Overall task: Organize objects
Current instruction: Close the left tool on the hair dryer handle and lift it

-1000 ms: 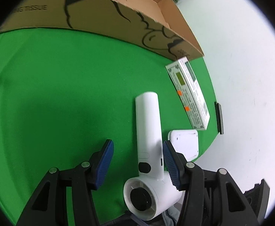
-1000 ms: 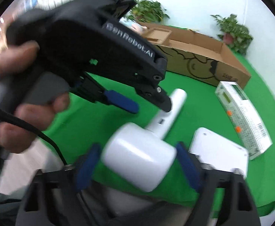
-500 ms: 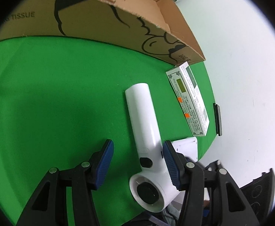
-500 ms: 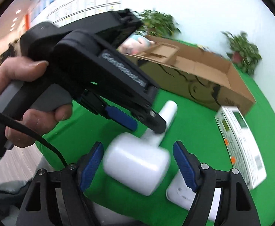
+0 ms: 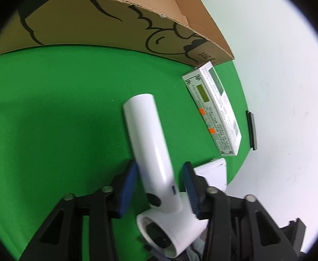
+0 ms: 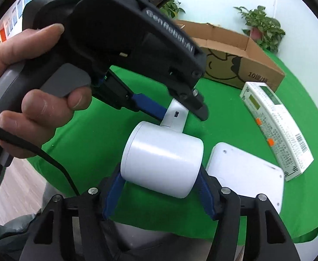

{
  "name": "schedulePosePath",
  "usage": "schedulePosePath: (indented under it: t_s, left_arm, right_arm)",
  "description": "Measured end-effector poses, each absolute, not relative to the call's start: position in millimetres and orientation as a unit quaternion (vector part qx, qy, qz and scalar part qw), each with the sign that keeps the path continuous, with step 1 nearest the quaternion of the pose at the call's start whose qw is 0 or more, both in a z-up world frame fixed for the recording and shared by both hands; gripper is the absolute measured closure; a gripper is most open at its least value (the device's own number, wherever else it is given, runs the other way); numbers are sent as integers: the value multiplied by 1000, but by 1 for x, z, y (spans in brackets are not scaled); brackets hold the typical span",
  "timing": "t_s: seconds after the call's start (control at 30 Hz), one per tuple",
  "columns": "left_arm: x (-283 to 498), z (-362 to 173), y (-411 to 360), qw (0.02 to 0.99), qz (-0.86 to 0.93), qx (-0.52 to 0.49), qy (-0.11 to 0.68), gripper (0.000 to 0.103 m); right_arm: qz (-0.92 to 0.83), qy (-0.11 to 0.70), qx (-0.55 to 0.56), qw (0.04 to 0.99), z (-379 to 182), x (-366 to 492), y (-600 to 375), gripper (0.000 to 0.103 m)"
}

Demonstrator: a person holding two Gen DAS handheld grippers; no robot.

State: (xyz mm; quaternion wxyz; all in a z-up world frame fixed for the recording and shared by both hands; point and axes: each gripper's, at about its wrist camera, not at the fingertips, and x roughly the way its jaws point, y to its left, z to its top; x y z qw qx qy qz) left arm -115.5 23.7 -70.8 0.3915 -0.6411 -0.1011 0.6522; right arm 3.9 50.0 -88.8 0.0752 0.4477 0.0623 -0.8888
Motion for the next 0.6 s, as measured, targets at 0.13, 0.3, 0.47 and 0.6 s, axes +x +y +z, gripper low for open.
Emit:
schedulePosePath:
  t_s: [0.13, 0.3, 0.47, 0.6]
  left_arm:
    - [-113, -68, 16, 390, 656, -639, -99, 69]
    - [-109, -62, 16, 387, 667, -629, -99, 69]
    - [-108, -39, 19, 392, 690, -602, -89, 69]
    - [-113, -7, 19, 403, 710, -572, -80, 69]
  right_arm:
    - [-892, 80, 439, 76, -88, 8, 46, 44]
    - [-894, 68, 437, 78, -87, 6, 49, 44]
    - [-904, 71, 415, 73, -74, 5, 49, 44]
    - [-919, 66, 382, 70, -52, 0, 51, 44]
